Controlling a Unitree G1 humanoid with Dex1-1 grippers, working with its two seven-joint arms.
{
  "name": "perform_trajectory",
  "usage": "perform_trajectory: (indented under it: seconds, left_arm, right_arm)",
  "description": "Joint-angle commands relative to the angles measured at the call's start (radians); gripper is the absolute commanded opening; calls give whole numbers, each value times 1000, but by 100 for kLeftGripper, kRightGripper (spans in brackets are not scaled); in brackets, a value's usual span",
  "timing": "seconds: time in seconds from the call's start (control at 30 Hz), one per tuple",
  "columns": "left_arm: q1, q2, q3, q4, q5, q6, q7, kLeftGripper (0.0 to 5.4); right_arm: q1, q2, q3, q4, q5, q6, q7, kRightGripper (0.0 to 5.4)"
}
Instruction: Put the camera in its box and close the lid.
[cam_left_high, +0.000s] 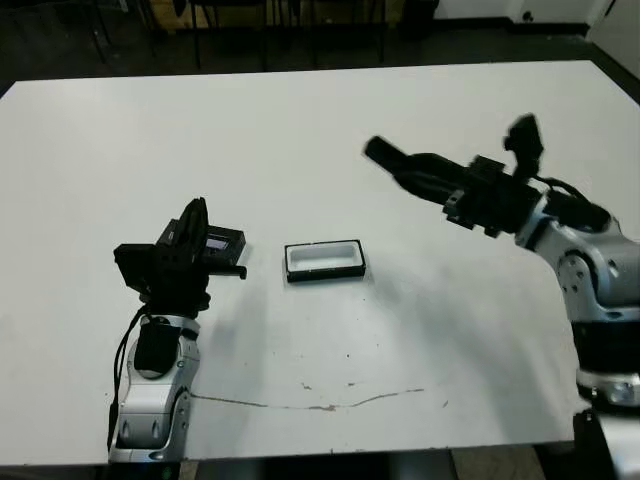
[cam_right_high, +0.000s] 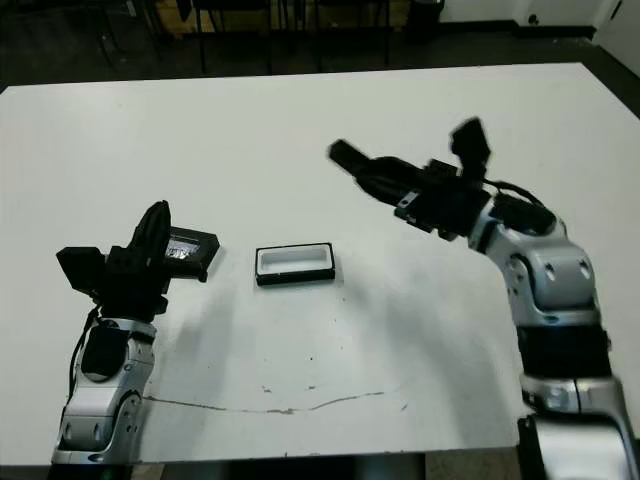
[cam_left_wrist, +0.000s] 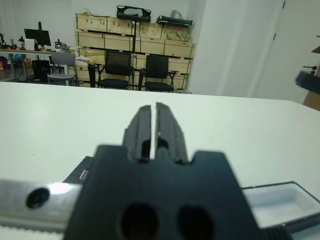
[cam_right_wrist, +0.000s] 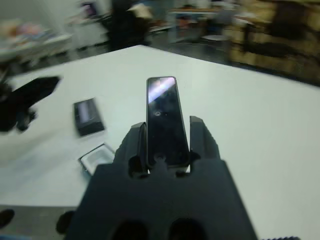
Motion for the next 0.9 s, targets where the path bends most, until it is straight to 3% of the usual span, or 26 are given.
perform_trajectory:
  seconds: [0.03, 0.13, 0.4, 0.73, 0.9]
  left_arm:
    - [11, 17, 8, -5, 8, 25, 3, 0]
    - [13, 25, 20, -10, 13, 22, 7, 0]
    - [12, 40, 37, -3, 4, 10, 0, 0]
    - [22, 23, 25, -9, 2, 21, 15, 0]
    - [23, 23, 19, -4, 7, 14, 14, 0]
  right_arm:
    - [-76, -18, 73, 103, -49, -49, 102, 71]
    - [-124, -17, 137, 164, -116, -123, 163, 71]
    - [-198, 10, 250, 261, -211, -165, 278, 71]
    - [-223, 63, 281, 363, -224, -205, 378, 71]
    - [-224, 73, 302, 385, -243, -185, 410, 71]
